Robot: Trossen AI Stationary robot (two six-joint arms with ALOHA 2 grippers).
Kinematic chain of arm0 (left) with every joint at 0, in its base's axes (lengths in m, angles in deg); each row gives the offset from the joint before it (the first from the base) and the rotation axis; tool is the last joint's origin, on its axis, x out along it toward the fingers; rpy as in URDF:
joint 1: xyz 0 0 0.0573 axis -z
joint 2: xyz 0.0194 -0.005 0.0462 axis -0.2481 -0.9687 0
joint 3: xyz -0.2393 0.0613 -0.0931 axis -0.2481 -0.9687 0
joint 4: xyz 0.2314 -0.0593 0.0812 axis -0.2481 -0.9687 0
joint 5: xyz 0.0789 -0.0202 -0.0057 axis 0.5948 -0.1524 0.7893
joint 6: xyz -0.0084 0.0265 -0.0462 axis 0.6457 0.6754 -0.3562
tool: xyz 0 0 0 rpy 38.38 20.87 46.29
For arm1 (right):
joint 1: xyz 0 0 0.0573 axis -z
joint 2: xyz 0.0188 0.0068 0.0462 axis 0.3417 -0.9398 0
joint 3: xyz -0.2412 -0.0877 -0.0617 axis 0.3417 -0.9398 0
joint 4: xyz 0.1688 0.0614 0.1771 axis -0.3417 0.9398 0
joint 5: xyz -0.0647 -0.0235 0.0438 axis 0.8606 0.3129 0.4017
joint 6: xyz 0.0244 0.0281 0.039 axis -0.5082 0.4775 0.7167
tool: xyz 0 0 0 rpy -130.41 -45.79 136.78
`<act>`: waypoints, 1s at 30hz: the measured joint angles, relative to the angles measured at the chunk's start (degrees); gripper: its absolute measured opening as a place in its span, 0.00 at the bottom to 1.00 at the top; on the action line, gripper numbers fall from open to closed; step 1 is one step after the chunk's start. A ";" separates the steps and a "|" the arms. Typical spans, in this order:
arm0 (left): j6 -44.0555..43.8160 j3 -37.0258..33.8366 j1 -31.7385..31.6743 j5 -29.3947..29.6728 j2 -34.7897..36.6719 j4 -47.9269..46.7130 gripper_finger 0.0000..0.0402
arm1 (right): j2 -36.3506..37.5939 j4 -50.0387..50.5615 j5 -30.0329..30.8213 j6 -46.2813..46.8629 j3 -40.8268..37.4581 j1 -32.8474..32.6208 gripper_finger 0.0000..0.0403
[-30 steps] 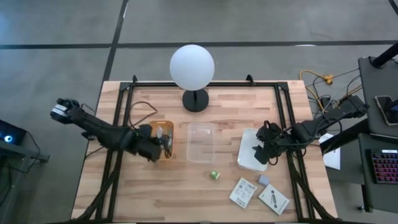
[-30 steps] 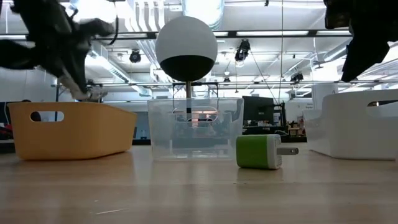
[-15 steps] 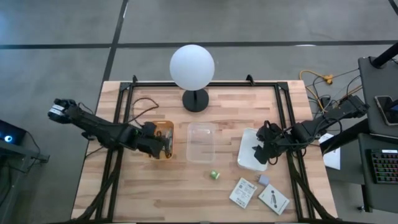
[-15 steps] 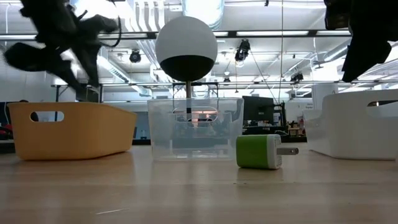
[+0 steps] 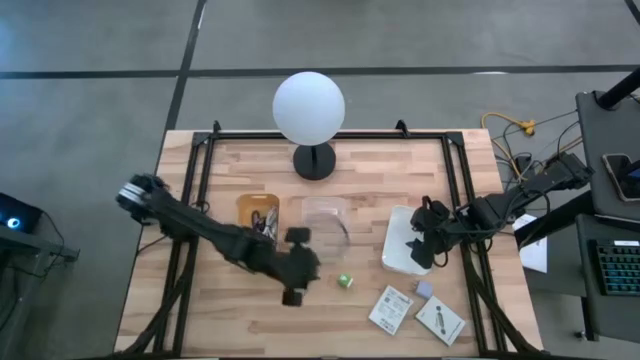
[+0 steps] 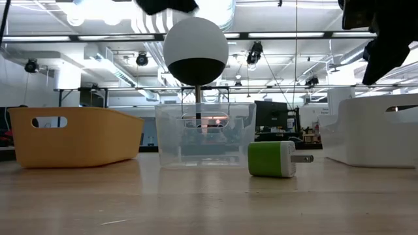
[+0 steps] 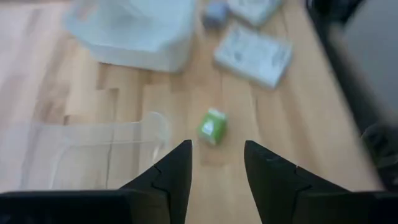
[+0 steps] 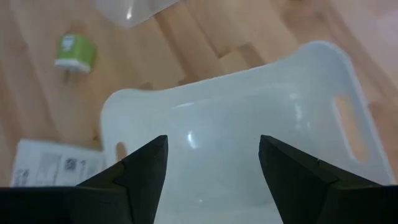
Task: Pick and place items into bin
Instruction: Put the green charger adapter into the transparent bin
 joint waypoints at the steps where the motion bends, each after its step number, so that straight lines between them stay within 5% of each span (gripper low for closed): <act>1: 2.36 1.74 -0.28 -0.16 -2.39 -1.11 0.32 | 0.00 -0.37 -0.85 -0.19 0.00 -0.10 0.59; 8: 10.21 13.07 -3.45 -2.91 -15.15 -5.23 0.34 | -0.02 -0.47 -2.92 0.34 1.13 -4.12 0.59; 16: 19.07 23.49 -5.98 -6.16 -23.54 -10.92 0.46 | -0.02 -0.33 -2.75 4.50 1.99 -10.59 0.59; 21: 21.57 25.89 -6.22 -12.23 -26.23 -10.79 0.50 | -1.17 0.04 -2.29 6.51 1.88 -12.58 0.59; 30: 21.53 25.91 -6.60 -11.39 -30.85 -10.30 0.50 | -7.04 1.22 -2.78 7.31 1.79 -12.83 0.59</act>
